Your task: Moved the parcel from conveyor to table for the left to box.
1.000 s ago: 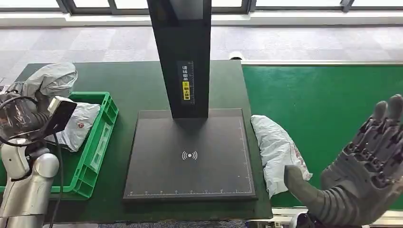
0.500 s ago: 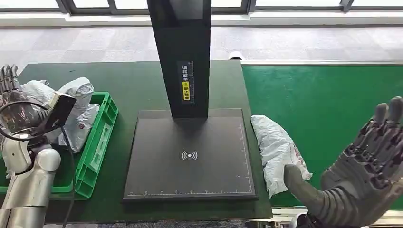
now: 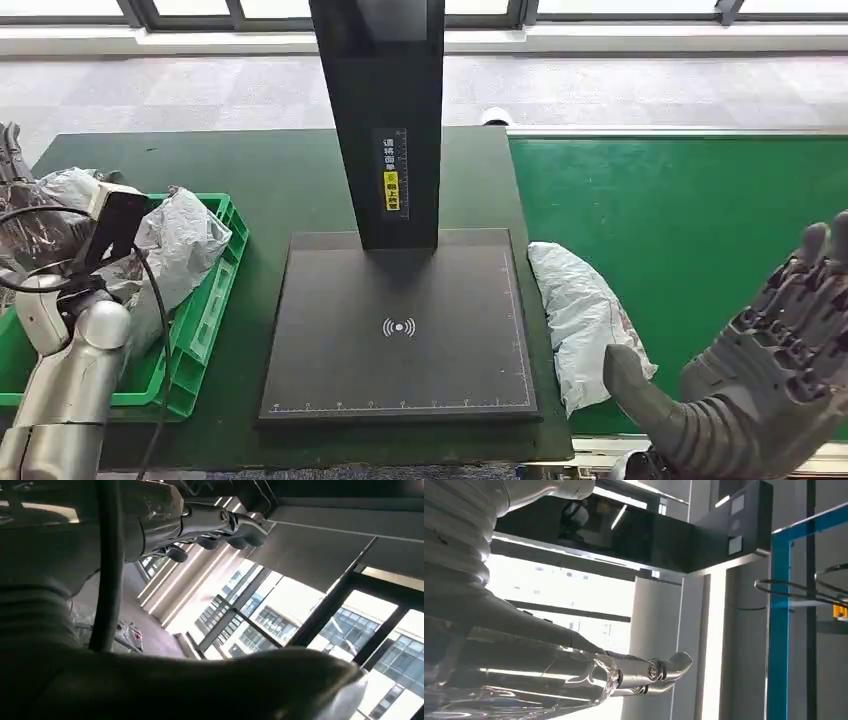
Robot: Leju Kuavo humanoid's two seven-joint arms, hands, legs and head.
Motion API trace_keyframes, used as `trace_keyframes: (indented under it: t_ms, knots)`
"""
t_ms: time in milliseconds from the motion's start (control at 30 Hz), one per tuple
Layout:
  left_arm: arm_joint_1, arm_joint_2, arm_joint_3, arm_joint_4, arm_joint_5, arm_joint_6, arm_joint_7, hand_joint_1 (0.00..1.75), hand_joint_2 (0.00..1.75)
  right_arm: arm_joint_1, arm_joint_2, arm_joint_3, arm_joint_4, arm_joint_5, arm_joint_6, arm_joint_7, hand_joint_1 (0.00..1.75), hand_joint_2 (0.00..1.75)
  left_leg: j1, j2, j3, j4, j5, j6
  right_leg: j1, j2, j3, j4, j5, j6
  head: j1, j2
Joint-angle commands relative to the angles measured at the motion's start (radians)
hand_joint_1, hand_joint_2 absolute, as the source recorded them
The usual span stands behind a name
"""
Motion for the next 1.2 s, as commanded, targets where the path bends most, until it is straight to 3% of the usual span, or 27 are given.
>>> trace_keyframes:
  t_ms: [33,133,233,367,567,667,800,900,1200]
  knots:
    - [0.025,-0.021,-0.161,-0.135,0.454,-0.081,-0.206,0.0,0.0,0.015,-0.052,-0.031,0.055,-0.007,-0.058,-0.009,0.0,1.75,0.001,-0.004,0.0,-0.004,0.003,0.001,0.001,-0.004,0.002,-0.005,0.002,0.0,0.0,0.0]
    - [0.095,0.008,-0.258,-0.262,0.643,-0.164,-0.21,0.0,0.0,0.041,-0.077,-0.062,0.082,0.009,-0.06,0.002,0.0,1.75,0.001,-0.002,0.0,-0.001,0.0,0.001,0.001,-0.002,0.002,-0.002,0.0,0.0,0.0,0.0]
    - [0.181,0.035,-0.308,-0.379,0.823,-0.253,-0.245,0.0,0.0,0.086,-0.063,-0.139,0.122,0.154,-0.091,0.145,0.0,1.75,0.0,-0.001,0.002,-0.002,0.0,0.001,0.0,-0.001,0.003,-0.003,0.0,0.0,0.0,0.0]
    - [0.265,0.061,-0.352,-0.47,0.912,-0.386,-0.247,0.0,0.0,0.156,-0.03,-0.231,0.129,0.254,-0.095,0.217,0.0,1.75,0.0,0.001,0.003,-0.004,-0.001,0.001,0.0,0.0,0.005,-0.006,0.001,0.0,0.0,0.0]
    - [0.367,0.005,-0.358,-0.564,0.931,-0.574,-0.303,0.0,0.0,0.221,0.0,-0.394,0.157,0.541,-0.057,0.418,0.0,1.75,0.0,-0.001,0.002,-0.003,-0.002,0.001,0.0,-0.002,0.003,-0.004,-0.002,0.0,0.0,0.0]
    - [0.37,-0.004,-0.353,-0.569,0.939,-0.591,-0.306,0.0,0.0,0.222,0.006,-0.42,0.171,0.588,-0.049,0.449,0.0,1.75,0.0,-0.001,0.0,-0.001,-0.003,0.002,0.001,-0.002,0.001,-0.003,-0.002,0.0,0.0,0.0]
    - [0.389,-0.04,-0.334,-0.598,0.899,-0.653,-0.302,0.0,0.0,0.192,0.02,-0.505,0.241,0.755,0.052,0.566,0.0,1.75,0.0,-0.001,0.0,-0.001,-0.003,0.001,0.0,-0.002,0.001,-0.003,-0.002,0.0,0.0,0.0]
    - [0.378,-0.044,-0.344,-0.588,0.885,-0.681,-0.297,0.0,0.0,0.128,-0.016,-0.548,0.352,0.752,0.133,0.581,0.0,1.75,0.0,0.0,0.001,-0.003,-0.002,0.002,0.0,-0.001,0.002,-0.004,-0.001,0.0,0.0,0.0]
    - [0.349,-0.044,-0.354,-0.552,0.887,-0.692,-0.298,0.0,0.0,0.048,-0.083,-0.558,0.518,0.756,0.197,0.584,0.0,1.75,-0.001,0.0,0.001,-0.002,-0.001,0.002,0.0,-0.001,0.002,-0.004,0.0,0.001,0.0,0.0]
